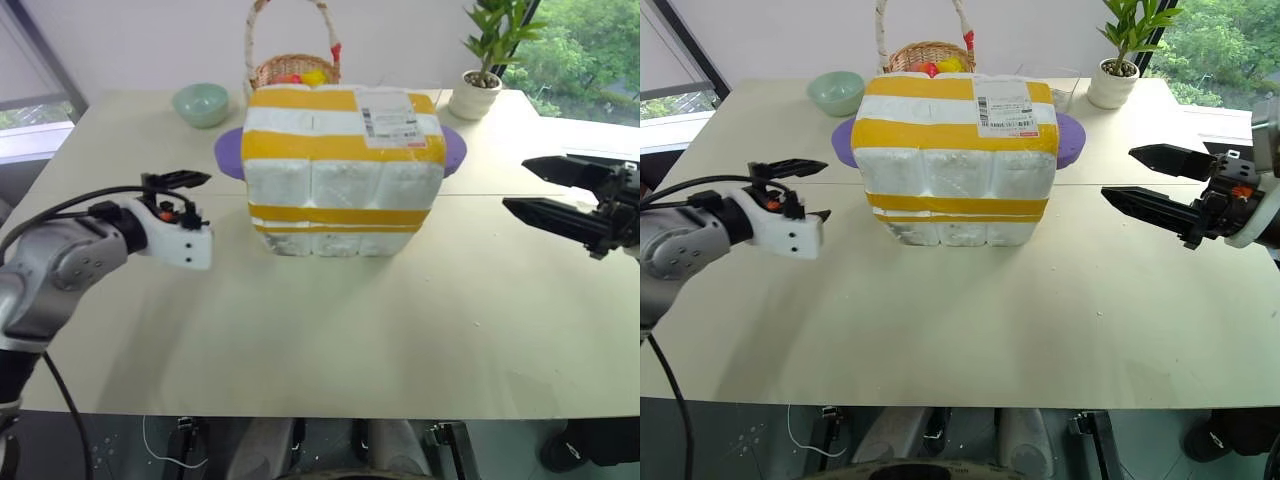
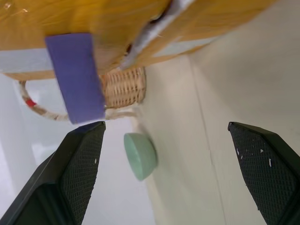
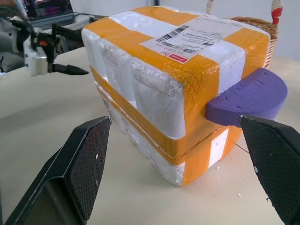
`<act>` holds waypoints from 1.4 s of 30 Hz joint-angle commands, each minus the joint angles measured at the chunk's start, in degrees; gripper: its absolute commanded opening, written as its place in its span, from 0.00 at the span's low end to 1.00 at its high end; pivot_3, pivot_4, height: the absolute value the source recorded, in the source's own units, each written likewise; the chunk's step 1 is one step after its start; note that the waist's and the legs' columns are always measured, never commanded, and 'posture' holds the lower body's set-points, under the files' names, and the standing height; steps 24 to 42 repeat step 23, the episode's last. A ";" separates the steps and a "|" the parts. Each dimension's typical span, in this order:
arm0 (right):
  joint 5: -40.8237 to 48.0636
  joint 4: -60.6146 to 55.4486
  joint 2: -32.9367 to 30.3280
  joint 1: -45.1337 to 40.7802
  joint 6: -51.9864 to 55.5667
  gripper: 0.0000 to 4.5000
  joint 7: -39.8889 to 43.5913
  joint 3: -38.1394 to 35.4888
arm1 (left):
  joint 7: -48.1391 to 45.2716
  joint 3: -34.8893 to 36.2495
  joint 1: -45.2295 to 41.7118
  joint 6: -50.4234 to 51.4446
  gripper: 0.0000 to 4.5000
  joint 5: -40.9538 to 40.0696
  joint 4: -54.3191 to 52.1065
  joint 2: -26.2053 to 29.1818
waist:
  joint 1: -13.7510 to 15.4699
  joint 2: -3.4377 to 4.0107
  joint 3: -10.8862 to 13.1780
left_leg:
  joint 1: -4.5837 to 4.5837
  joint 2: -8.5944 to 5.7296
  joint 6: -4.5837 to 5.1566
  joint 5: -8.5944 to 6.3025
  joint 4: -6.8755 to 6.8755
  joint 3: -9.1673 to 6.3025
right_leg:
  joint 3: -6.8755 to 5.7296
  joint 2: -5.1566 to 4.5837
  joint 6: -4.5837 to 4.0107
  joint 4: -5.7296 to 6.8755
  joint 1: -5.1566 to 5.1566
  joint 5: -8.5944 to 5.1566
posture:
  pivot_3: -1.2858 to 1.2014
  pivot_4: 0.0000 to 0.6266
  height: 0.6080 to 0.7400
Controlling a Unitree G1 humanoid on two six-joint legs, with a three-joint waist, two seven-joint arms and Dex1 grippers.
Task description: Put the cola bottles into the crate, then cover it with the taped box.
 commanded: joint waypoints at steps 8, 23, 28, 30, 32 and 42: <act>-4.43 0.85 -2.15 0.55 -3.08 1.00 5.28 2.47 | -35.53 18.82 1.55 56.81 0.98 -72.19 5.31 7.94 | 0.00 -0.03 0.11 | -0.09 0.10 0.04 -0.02 0.17 -0.03 | -0.21 0.06 0.00 0.06 -0.03 0.00 | 0.52 0.24 0.98; -7.70 1.70 -2.43 -2.47 -4.74 1.00 9.73 8.55 | -43.12 12.34 -15.07 65.38 0.98 -69.96 7.90 8.62 | -1.33 0.43 0.02 | 0.53 0.07 0.20 -0.14 -0.03 0.35 | -0.17 -0.15 0.00 -0.06 0.40 -0.02 | 0.52 0.24 0.98; -7.70 1.70 -2.43 -2.47 -4.74 1.00 9.73 8.55 | -43.12 12.34 -15.07 65.38 0.98 -69.96 7.90 8.62 | -1.33 0.43 0.02 | 0.53 0.07 0.20 -0.14 -0.03 0.35 | -0.17 -0.15 0.00 -0.06 0.40 -0.02 | 0.52 0.24 0.98; -7.70 1.70 -2.43 -2.47 -4.74 1.00 9.73 8.55 | -43.12 12.34 -15.07 65.38 0.98 -69.96 7.90 8.62 | -1.33 0.43 0.02 | 0.53 0.07 0.20 -0.14 -0.03 0.35 | -0.17 -0.15 0.00 -0.06 0.40 -0.02 | 0.52 0.24 0.98; -7.70 1.70 -2.43 -2.47 -4.74 1.00 9.73 8.55 | -43.12 12.34 -15.07 65.38 0.98 -69.96 7.90 8.62 | -1.33 0.43 0.02 | 0.53 0.07 0.20 -0.14 -0.03 0.35 | -0.17 -0.15 0.00 -0.06 0.40 -0.02 | 0.52 0.24 0.98; -7.70 1.70 -2.43 -2.47 -4.74 1.00 9.73 8.55 | -43.12 12.34 -15.07 65.38 0.98 -69.96 7.90 8.62 | -1.33 0.43 0.02 | 0.53 0.07 0.20 -0.14 -0.03 0.35 | -0.17 -0.15 0.00 -0.06 0.40 -0.02 | 0.52 0.24 0.98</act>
